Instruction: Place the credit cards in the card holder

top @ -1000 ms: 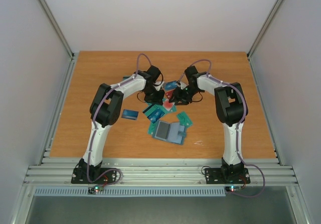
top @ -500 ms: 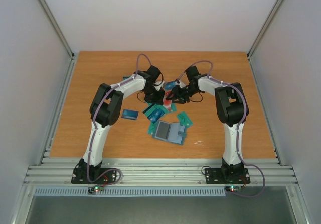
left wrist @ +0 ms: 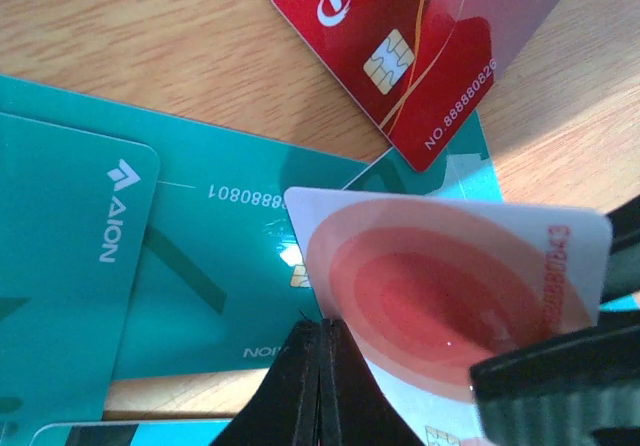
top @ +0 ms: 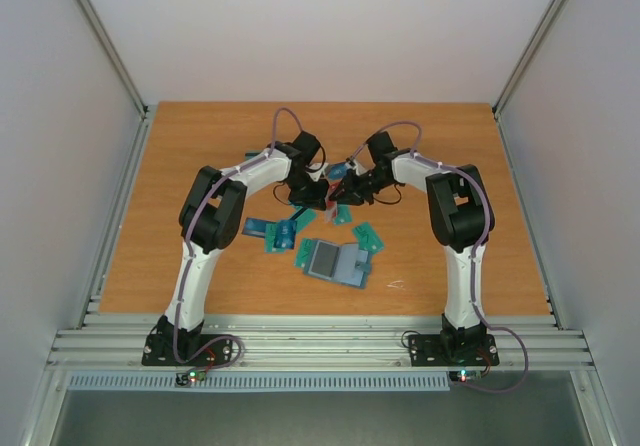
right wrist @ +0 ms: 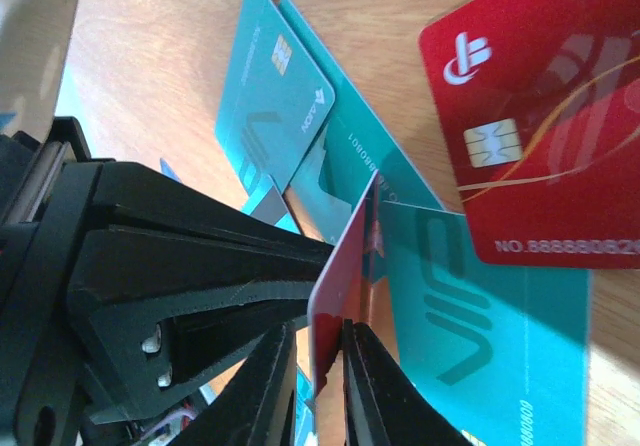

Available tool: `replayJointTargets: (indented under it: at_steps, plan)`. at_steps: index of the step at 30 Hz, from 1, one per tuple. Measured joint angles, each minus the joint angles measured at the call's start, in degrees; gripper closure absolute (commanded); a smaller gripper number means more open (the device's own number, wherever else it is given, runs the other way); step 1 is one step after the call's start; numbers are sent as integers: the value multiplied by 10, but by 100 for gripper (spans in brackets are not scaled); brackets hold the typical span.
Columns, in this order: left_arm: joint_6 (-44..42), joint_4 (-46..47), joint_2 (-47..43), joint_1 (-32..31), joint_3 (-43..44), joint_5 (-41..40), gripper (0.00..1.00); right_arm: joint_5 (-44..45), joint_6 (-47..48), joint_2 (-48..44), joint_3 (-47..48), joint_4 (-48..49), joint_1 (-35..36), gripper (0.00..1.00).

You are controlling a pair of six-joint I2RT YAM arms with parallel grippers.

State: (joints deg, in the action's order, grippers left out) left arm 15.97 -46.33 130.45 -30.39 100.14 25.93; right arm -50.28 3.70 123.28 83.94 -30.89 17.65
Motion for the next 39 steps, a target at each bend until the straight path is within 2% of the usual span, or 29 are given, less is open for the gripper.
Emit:
replayJointTargets:
  at_steps: [6,14,20,25,33,39]
  plan:
    - [0,0,0,0,-2,3,100,5,-2,6,0,-2,9,98]
    - [1,-4,-7,0,-7,1,100,44,4,12,17,-41,12,99]
    - [7,-23,-39,-6,-30,-12,93,60,5,-13,11,-56,16,99]
    - [27,-33,-142,-8,-65,-23,86,64,2,-84,-19,-56,16,99]
    - [66,-26,-321,-8,-148,-25,72,53,-33,-260,-109,-25,16,99]
    - [106,5,-439,-8,-243,19,63,23,-84,-378,-180,12,16,99]
